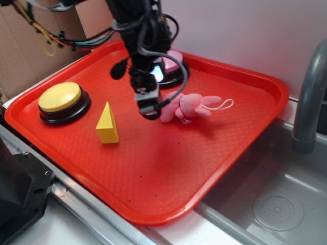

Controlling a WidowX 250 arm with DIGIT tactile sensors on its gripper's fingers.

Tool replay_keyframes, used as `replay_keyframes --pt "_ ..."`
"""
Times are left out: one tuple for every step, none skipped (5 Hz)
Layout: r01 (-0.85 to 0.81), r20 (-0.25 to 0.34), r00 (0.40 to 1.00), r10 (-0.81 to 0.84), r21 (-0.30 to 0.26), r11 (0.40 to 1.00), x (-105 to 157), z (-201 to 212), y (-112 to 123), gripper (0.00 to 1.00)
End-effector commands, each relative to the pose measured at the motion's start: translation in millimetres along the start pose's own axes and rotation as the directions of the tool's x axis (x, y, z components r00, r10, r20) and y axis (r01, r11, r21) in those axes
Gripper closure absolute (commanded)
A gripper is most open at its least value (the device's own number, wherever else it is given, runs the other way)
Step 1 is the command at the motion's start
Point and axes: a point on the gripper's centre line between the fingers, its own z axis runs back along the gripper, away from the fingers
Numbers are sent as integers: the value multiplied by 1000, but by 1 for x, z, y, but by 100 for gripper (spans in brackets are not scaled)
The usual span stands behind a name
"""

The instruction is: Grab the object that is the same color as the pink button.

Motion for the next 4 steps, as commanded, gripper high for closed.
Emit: replay_keyframes --pt "42 -7 999 -42 -3 999 39 -24 11 0" --pt "34 -31 999 -34 -7 999 44 -36 13 0" --pt "23 -50 998 -22 12 1000 41 -38 15 100" --pt "-98 -75 992 97 -2 995 34 -24 19 100"
